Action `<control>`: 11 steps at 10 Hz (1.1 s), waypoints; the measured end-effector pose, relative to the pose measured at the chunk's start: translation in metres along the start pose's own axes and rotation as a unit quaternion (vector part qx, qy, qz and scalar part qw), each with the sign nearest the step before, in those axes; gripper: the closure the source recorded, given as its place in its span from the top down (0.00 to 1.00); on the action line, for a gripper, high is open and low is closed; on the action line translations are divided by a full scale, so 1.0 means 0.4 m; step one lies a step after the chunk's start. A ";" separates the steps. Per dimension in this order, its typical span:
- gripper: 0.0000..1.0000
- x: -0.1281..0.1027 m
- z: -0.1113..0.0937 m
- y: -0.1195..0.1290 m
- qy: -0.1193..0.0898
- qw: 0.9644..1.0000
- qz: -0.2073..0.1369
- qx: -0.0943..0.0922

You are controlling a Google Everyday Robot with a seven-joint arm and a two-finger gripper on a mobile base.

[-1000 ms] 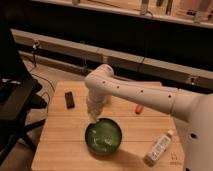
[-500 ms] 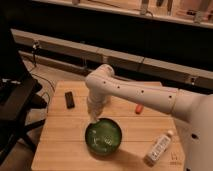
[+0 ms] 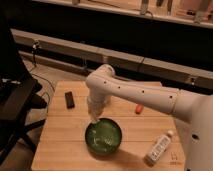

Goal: Place the white sponge in the ceramic bowl

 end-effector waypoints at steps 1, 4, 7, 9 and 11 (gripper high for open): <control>0.11 -0.005 0.002 0.011 -0.002 1.000 0.012 0.003; 0.41 -0.024 0.018 0.052 -0.016 0.999 0.032 0.017; 0.72 -0.048 0.040 0.056 -0.032 0.999 0.034 0.021; 0.80 -0.062 0.051 0.063 -0.038 0.998 0.037 0.021; 0.80 -0.070 0.056 0.067 -0.042 0.998 0.044 0.021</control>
